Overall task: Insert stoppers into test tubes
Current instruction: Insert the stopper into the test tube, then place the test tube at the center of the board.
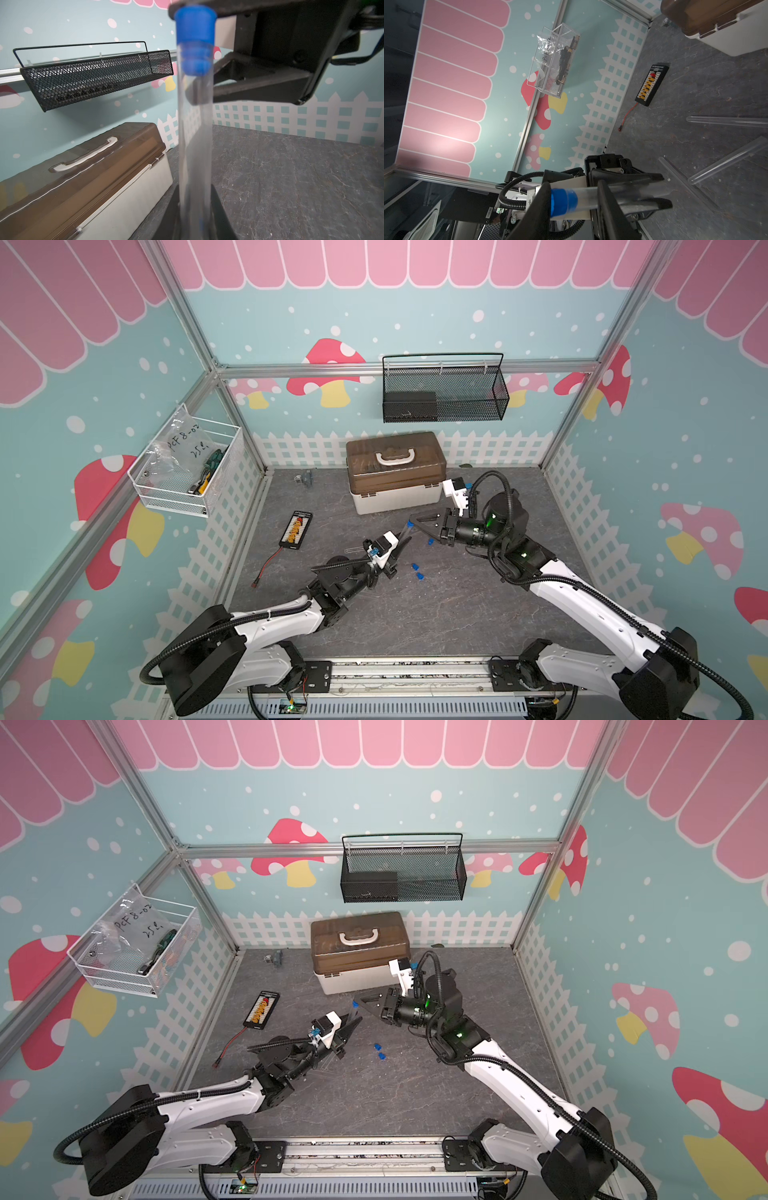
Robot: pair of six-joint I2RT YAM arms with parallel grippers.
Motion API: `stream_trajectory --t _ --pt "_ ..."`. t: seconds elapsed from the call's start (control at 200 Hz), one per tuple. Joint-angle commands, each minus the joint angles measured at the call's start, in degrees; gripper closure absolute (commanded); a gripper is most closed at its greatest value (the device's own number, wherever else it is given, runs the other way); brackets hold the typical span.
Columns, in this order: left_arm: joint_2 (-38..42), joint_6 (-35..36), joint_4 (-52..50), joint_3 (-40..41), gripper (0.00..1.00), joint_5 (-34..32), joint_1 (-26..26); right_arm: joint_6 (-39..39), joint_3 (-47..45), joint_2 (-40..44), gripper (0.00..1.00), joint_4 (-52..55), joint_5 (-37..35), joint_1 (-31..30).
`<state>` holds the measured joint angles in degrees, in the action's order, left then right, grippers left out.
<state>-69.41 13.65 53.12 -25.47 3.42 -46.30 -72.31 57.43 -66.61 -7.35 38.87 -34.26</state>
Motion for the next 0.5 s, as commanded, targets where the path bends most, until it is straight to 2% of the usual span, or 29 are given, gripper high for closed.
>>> stream_trajectory --t 0.0,0.075,0.155,0.225,0.28,0.345,0.495 --pt "3.3 -4.17 -5.14 -4.45 1.0 -0.98 0.15 4.83 7.0 0.79 0.55 11.4 3.71 1.63" --pt "3.53 -7.39 -16.39 -5.62 1.0 -0.7 0.38 8.03 10.0 2.98 0.5 11.95 3.03 3.43" --pt "3.9 -10.65 -29.76 -8.36 1.0 -2.48 0.47 12.19 8.65 6.78 0.5 17.57 -3.12 6.2" --pt "4.25 -12.32 -39.83 -10.84 1.0 -4.89 0.67 16.83 4.67 10.43 0.51 24.72 -12.39 7.75" --pt "5.07 -12.27 -44.31 -11.65 1.0 -5.87 0.69 21.24 1.29 12.19 0.52 31.34 -21.16 7.76" --pt "6.08 -12.79 -49.01 -12.58 1.0 -7.37 1.07 22.92 -2.74 13.11 0.54 37.88 -29.36 7.93" --pt "5.27 -12.09 -63.33 -18.63 1.0 -9.41 2.59 25.19 -8.31 14.52 0.55 38.81 -33.02 7.9"
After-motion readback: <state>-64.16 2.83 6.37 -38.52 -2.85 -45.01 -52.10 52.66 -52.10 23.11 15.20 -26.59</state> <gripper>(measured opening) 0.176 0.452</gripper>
